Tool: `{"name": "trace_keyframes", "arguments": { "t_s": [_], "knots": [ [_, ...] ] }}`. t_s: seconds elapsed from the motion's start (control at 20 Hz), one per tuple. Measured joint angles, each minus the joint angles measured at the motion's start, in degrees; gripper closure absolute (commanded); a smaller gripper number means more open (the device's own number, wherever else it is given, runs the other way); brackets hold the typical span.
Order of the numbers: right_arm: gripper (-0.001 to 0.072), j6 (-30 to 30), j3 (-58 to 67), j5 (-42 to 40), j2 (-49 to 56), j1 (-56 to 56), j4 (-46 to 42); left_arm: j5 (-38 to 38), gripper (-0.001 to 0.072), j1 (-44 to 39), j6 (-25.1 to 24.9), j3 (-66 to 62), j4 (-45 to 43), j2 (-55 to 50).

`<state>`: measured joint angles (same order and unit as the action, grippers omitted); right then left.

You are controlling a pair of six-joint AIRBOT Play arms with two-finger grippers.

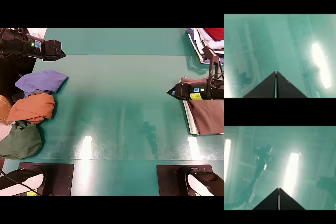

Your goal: Fold the shirts.

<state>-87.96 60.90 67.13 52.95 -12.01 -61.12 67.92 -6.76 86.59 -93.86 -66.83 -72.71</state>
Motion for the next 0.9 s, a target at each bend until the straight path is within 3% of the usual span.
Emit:
{"name": "trace_keyframes", "arguments": {
  "t_s": [0.7, 0.75, 0.8, 0.85, 0.9],
  "knots": [
    [0.0694, 0.0, 0.0, -1.4, -1.1, -0.1, 0.0, -0.5, 0.0678, 0.0, 0.0, 0.0, 0.0, 0.0],
    [0.0694, 0.0, 0.0, -1.4, -1.1, -0.1, 0.0, -1.3, 0.0453, 0.0, 0.0, 0.0, -0.3, 0.0],
    [0.0694, -0.1, 0.0, -1.4, -1.1, -0.1, 0.0, -2.4, 0.0153, 0.0, -0.1, 0.0, -1.4, 0.0],
    [0.0695, -0.1, 0.0, -1.4, -1.1, -0.1, 0.0, -3.5, 0.0096, 0.0, -0.3, 0.0, -3.5, -0.1],
    [0.0694, -0.1, 0.0, -1.4, -1.1, -0.1, 0.0, -4.4, 0.0095, 0.0, -0.4, 0.0, -6.3, -0.3]
  ]
}}
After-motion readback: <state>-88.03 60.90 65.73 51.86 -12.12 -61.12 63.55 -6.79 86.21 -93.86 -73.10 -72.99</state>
